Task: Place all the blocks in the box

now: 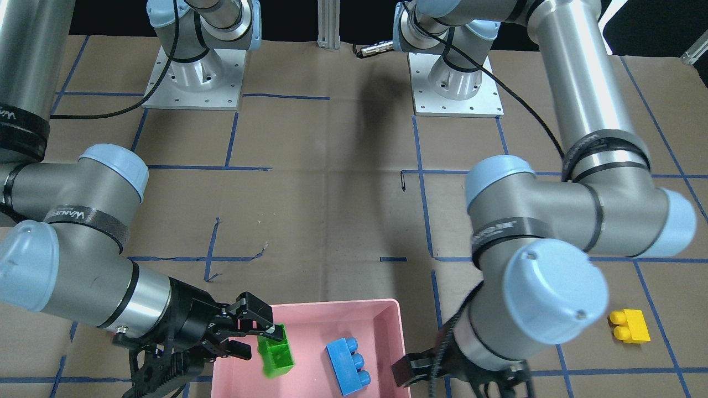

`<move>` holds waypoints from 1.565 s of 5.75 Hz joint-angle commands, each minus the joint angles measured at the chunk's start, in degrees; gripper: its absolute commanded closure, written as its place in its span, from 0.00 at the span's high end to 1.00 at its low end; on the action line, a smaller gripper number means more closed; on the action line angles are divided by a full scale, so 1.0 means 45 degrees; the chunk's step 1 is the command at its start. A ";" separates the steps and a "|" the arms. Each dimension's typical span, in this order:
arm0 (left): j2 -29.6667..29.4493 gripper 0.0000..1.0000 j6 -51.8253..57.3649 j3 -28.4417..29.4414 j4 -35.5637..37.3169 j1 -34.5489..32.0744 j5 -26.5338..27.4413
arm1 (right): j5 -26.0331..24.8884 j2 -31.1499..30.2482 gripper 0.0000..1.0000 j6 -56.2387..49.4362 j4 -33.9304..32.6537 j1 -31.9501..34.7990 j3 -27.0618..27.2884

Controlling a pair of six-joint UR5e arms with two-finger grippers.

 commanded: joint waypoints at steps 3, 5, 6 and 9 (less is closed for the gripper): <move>0.1476 1.00 0.6403 -0.1295 -0.1400 0.4348 0.0024 | -0.0006 -0.0611 1.00 0.0105 0.3481 -0.0041 0.0121; 0.1812 1.00 0.9729 -0.2354 -0.1303 0.6616 0.0044 | -0.4073 -0.1784 1.00 -0.0323 0.3893 -0.1150 0.0141; 0.1735 1.00 1.0690 -0.2454 -0.1283 0.7496 0.0063 | -0.7394 -0.2116 1.00 -0.0190 0.3719 -0.1659 0.0141; 0.1364 1.00 1.0254 -0.2765 -0.0601 0.7487 0.1646 | -0.8052 -0.1868 0.98 -0.0032 0.0282 -0.2464 0.2667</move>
